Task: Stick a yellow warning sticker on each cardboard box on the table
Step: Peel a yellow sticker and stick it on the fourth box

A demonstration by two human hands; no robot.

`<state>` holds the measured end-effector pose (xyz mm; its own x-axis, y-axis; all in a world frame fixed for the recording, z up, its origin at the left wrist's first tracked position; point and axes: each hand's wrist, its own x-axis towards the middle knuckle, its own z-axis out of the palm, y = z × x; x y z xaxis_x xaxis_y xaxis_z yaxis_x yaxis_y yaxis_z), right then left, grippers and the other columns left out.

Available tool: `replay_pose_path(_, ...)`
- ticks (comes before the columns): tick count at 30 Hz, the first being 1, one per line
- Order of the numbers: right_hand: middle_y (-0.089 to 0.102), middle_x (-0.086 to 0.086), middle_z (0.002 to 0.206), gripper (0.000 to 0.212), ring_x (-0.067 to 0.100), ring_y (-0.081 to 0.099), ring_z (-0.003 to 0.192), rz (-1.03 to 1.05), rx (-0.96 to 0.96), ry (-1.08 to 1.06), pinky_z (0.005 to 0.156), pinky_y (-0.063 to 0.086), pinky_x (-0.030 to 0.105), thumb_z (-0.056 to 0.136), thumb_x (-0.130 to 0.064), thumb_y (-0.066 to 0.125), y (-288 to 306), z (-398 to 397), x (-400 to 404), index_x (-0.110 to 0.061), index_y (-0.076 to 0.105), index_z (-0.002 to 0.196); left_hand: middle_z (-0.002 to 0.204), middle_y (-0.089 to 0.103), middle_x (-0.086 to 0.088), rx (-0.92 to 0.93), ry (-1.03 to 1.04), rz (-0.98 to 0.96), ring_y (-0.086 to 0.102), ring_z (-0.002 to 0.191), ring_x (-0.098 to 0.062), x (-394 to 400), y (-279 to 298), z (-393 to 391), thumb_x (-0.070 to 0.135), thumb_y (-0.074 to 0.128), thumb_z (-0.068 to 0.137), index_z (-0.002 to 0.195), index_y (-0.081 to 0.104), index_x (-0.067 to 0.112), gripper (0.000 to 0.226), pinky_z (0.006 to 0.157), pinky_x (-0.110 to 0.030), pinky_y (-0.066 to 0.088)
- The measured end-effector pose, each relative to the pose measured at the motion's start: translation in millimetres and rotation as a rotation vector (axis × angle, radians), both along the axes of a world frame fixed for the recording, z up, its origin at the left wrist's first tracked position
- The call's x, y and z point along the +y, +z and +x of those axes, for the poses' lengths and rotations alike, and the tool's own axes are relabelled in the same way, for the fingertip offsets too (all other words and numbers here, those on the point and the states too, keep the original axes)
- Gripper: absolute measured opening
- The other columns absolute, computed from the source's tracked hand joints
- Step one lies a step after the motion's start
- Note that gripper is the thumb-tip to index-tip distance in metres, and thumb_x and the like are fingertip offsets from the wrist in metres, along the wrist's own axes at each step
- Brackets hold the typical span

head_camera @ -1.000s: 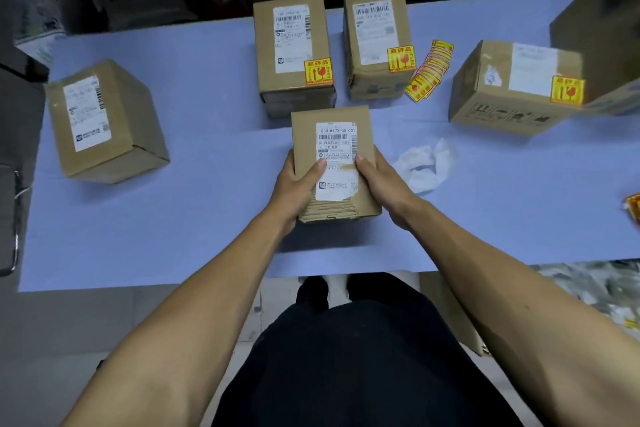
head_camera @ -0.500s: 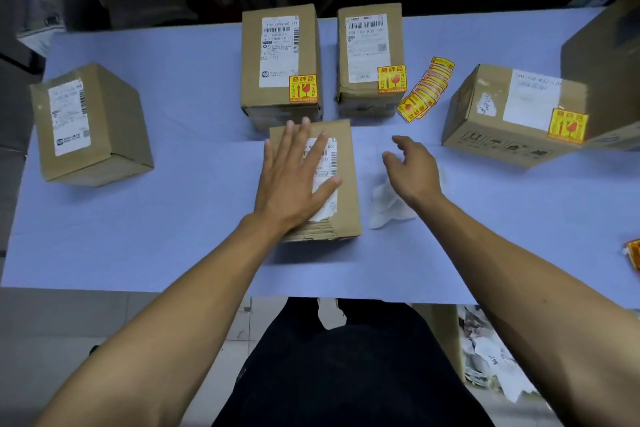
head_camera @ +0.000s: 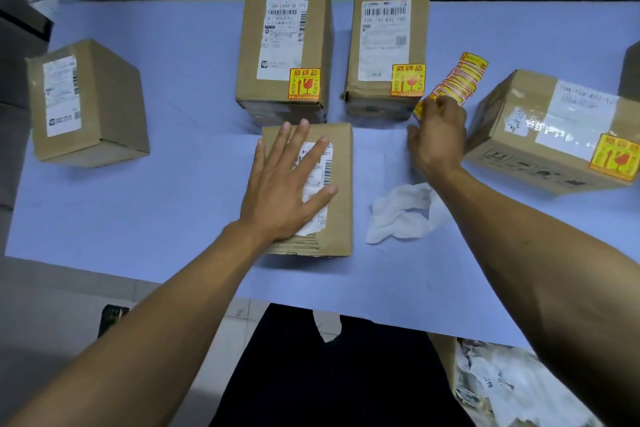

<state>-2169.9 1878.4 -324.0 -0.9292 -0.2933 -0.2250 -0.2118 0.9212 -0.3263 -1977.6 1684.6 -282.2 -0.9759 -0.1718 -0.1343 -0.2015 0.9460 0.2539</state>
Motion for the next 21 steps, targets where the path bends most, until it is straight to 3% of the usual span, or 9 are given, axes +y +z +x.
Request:
replay_pose_path(6, 0.052, 0.026, 0.127, 0.037, 0.045, 0.044, 0.119, 0.059, 0.033, 0.048, 0.088, 0.045, 0.049, 0.099, -0.019, 0.053, 1.2, -5.6, 3.4, 0.004, 0.057, 0.127, 0.168, 0.003, 0.003, -0.007, 0.011, 0.015, -0.005, 0.155, -0.016, 0.7, 2.1, -0.6, 0.07, 0.029, 0.093, 0.157, 0.019, 0.036, 0.073, 0.121, -0.044, -0.008)
replay_pose_path(10, 0.06, 0.029, 0.115, 0.028, 0.047, 0.051, 0.11, 0.068, 0.091, 0.112, 0.074, 0.047, 0.049, 0.1, -0.013, 0.048, 3.9, 3.0, 8.1, 0.007, 0.059, 0.117, 0.168, 0.005, 0.003, -0.007, 0.018, 0.026, -0.003, 0.155, -0.017, 2.6, 3.6, -0.7, 0.068, 0.033, 0.093, 0.157, 0.021, 0.036, 0.072, 0.121, -0.047, -0.006)
replay_pose_path(13, 0.064, 0.029, 0.104, 0.02, 0.047, 0.058, 0.097, 0.117, 0.152, 0.202, 0.061, 0.037, 0.042, 0.096, -0.004, 0.046, 3.7, 8.9, 12.4, 0.007, 0.06, 0.106, 0.168, 0.005, 0.003, -0.001, 0.021, 0.036, -0.003, 0.155, -0.017, 2.8, 4.7, 0.0, 0.067, 0.034, 0.093, 0.156, 0.022, 0.036, 0.072, 0.121, -0.045, -0.008)
replay_pose_path(16, 0.064, 0.026, 0.105, 0.02, 0.043, 0.058, 0.096, 0.178, 0.197, 0.314, 0.06, 0.03, 0.039, 0.097, -0.005, 0.043, 1.9, 14.5, 15.9, 0.003, 0.058, 0.108, 0.168, 0.005, 0.003, -0.004, 0.018, 0.039, -0.003, 0.155, -0.017, 2.3, 4.5, 0.4, 0.067, 0.034, 0.093, 0.156, 0.022, 0.036, 0.072, 0.121, -0.046, -0.007)
replay_pose_path(21, 0.064, 0.025, 0.101, 0.019, 0.043, 0.058, 0.091, 0.09, 0.243, 0.237, 0.057, 0.031, 0.039, 0.099, -0.009, 0.044, 3.6, 23.2, 17.2, 0.002, 0.059, 0.104, 0.168, 0.007, 0.003, 0.001, 0.021, 0.057, -0.002, 0.155, -0.017, 1.1, 4.0, 0.7, 0.068, 0.035, 0.092, 0.156, 0.023, 0.037, 0.072, 0.122, -0.047, -0.006)
